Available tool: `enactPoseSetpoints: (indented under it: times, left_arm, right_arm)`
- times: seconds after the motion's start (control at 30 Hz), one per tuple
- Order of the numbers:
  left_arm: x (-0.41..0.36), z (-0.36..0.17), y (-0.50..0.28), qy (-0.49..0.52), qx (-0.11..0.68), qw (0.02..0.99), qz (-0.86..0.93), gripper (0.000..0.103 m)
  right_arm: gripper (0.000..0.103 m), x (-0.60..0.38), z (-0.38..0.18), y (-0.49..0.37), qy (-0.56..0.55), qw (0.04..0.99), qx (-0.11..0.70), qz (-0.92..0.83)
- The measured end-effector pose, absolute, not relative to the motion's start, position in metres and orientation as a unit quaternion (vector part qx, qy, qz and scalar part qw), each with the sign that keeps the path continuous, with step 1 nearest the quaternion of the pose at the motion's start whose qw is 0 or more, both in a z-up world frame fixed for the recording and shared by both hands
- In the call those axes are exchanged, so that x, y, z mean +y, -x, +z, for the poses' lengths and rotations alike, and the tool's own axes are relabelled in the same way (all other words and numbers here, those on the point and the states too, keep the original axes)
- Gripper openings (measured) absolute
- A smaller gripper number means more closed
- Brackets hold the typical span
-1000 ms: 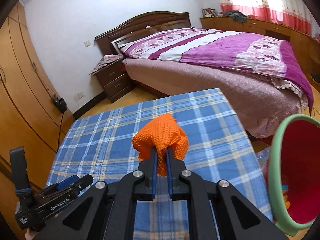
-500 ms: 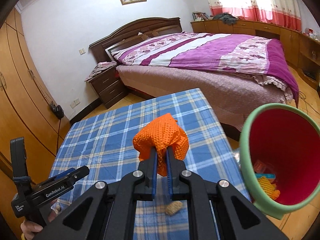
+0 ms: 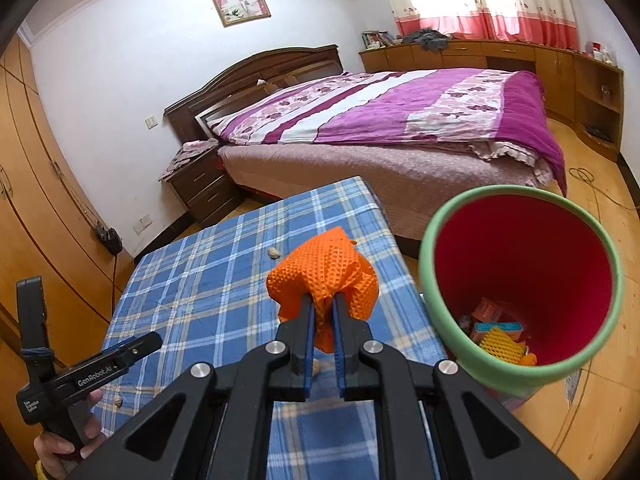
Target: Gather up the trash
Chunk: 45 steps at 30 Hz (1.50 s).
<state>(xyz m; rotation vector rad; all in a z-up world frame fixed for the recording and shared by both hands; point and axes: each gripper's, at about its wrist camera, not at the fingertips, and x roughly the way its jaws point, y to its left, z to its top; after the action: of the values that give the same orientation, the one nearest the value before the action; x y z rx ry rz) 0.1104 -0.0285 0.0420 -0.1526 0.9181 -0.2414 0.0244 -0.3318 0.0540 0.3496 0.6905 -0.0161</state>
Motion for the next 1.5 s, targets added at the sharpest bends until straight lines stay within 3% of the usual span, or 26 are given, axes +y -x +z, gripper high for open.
enactPoseSetpoints:
  times: [0.33, 0.97, 1.2, 1.3, 1.5]
  left_arm:
    - [-0.028, 0.048, -0.092, 0.071, 0.439, 0.888, -0.113, 0.058]
    - [-0.124, 0.054, -0.102, 0.026, 0.440, 0.879, -0.181, 0.058]
    - [-0.147, 0.054, -0.097, 0.017, 0.438, 0.876, -0.202, 0.058]
    - [-0.154, 0.052, -0.094, 0.015, 0.439, 0.873, -0.210, 0.058]
    - [-0.158, 0.050, -0.086, 0.016, 0.440, 0.870, -0.220, 0.058]
  right_arm:
    - [0.010, -0.360, 0.052, 0.005, -0.186, 0.926, 0.326, -0.034]
    - [0.011, -0.447, 0.031, 0.016, -0.209, 0.914, 0.329, -0.115]
    - [0.016, -0.465, 0.011, 0.010, -0.221, 0.903, 0.346, -0.130]
    - [0.027, -0.466, 0.008, 0.012, -0.226, 0.901, 0.346, -0.131]
    - [0.038, -0.459, 0.015, 0.019, -0.222, 0.906, 0.338, -0.125]
